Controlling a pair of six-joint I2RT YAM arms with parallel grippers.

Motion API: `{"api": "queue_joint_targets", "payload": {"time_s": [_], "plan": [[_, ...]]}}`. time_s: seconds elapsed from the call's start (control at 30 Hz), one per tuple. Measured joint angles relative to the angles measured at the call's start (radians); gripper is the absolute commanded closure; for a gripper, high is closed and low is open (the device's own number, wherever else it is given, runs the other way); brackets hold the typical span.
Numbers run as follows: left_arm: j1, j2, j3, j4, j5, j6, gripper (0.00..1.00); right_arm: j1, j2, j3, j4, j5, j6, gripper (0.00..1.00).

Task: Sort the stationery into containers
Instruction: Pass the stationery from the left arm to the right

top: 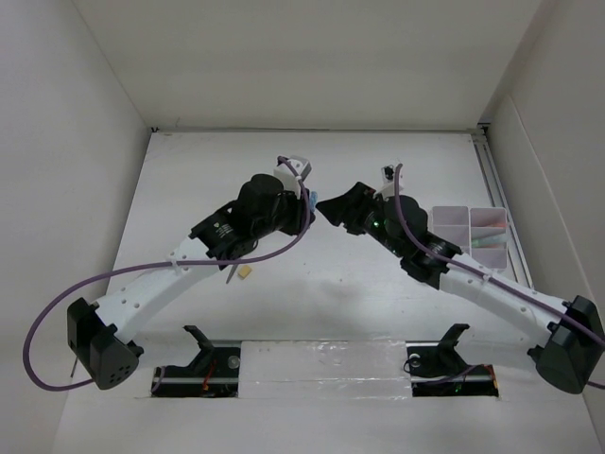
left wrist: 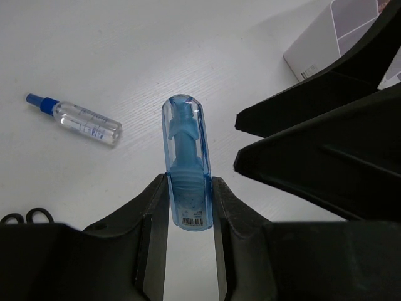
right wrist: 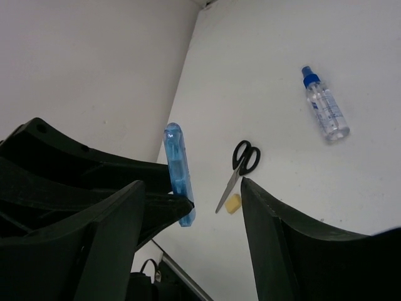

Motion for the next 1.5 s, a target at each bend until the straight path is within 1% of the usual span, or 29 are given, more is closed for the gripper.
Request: {"api": "queue_joint_targets", "payload": {"time_s": [0.1, 0.17, 0.2, 0.23, 0.33, 0.43, 0.47, 0.57, 0.6, 0.67, 0.7, 0.73, 0.77, 0.83, 0.97, 1.17, 1.2, 1.27, 1.3, 1.37, 1.43, 1.47, 1.5], "plan": [[0.000, 0.000, 0.000, 0.000, 0.013, 0.005, 1.00, 0.000, 0.029, 0.000, 0.025, -0.031, -0.010, 0.34], [0.000, 0.000, 0.000, -0.001, 0.019, 0.008, 1.00, 0.000, 0.043, 0.000, 0.047, -0.044, -0.018, 0.39], [0.000, 0.000, 0.000, -0.002, 0.022, 0.010, 1.00, 0.000, 0.050, 0.000, 0.054, -0.050, -0.024, 0.39], [0.000, 0.000, 0.000, -0.002, 0.027, 0.012, 1.00, 0.000, 0.055, 0.001, 0.060, -0.056, -0.026, 0.41], [0.000, 0.000, 0.000, -0.003, 0.043, 0.016, 1.00, 0.000, 0.070, 0.002, 0.079, -0.071, -0.031, 0.42], [0.000, 0.001, 0.000, -0.005, 0.062, 0.023, 1.00, 0.000, 0.089, 0.004, 0.101, -0.079, -0.039, 0.46], [0.000, 0.001, 0.000, -0.006, 0.074, 0.026, 1.00, -0.001, 0.094, 0.005, 0.104, -0.082, -0.041, 0.51], [0.000, 0.004, 0.000, -0.007, 0.091, 0.029, 1.00, -0.001, 0.113, 0.010, 0.113, -0.091, -0.047, 0.58], [0.000, 0.008, 0.000, -0.008, 0.096, 0.032, 1.00, -0.001, 0.121, 0.013, 0.114, -0.093, -0.049, 0.64], [0.000, 0.016, 0.000, -0.009, 0.102, 0.036, 1.00, -0.001, 0.132, 0.017, 0.118, -0.097, -0.052, 0.70], [0.000, 0.020, 0.000, -0.010, 0.102, 0.038, 1.00, -0.001, 0.137, 0.018, 0.120, -0.098, -0.051, 0.78], [0.000, 0.022, 0.000, -0.011, 0.102, 0.039, 1.00, -0.001, 0.140, 0.018, 0.120, -0.098, -0.053, 0.82], [0.000, 0.023, 0.000, -0.013, 0.101, 0.041, 0.94, -0.001, 0.142, 0.018, 0.120, -0.101, -0.050, 0.86], [0.000, 0.023, 0.000, -0.014, 0.098, 0.041, 0.88, -0.001, 0.143, 0.019, 0.121, -0.104, -0.050, 1.00], [-0.001, 0.023, 0.000, -0.013, 0.084, 0.040, 0.69, -0.001, 0.143, 0.019, 0.122, -0.105, -0.049, 1.00], [-0.001, 0.018, 0.000, -0.013, 0.040, 0.030, 0.49, -0.003, 0.132, 0.019, 0.124, -0.105, -0.050, 1.00], [-0.001, 0.014, -0.002, -0.012, 0.035, 0.030, 0.36, -0.002, 0.126, 0.019, 0.124, -0.105, -0.049, 1.00], [0.000, -0.002, -0.009, -0.011, 0.027, 0.029, 0.26, -0.003, 0.113, 0.019, 0.124, -0.105, -0.049, 1.00], [0.000, -0.011, -0.013, -0.010, 0.026, 0.027, 0.24, -0.002, 0.106, 0.019, 0.124, -0.105, -0.049, 1.00], [0.000, -0.031, -0.019, -0.005, 0.022, 0.026, 0.10, -0.002, 0.095, 0.019, 0.128, -0.105, -0.049, 1.00], [0.000, -0.048, -0.022, -0.004, 0.023, 0.024, 0.06, -0.002, 0.091, 0.019, 0.128, -0.099, -0.049, 1.00], [0.000, -0.057, -0.023, -0.002, 0.024, 0.024, 0.00, -0.002, 0.090, 0.019, 0.128, -0.092, -0.049, 1.00], [0.000, -0.065, -0.023, 0.001, 0.029, 0.024, 0.00, -0.002, 0.090, 0.019, 0.128, -0.084, -0.049, 1.00]]}}
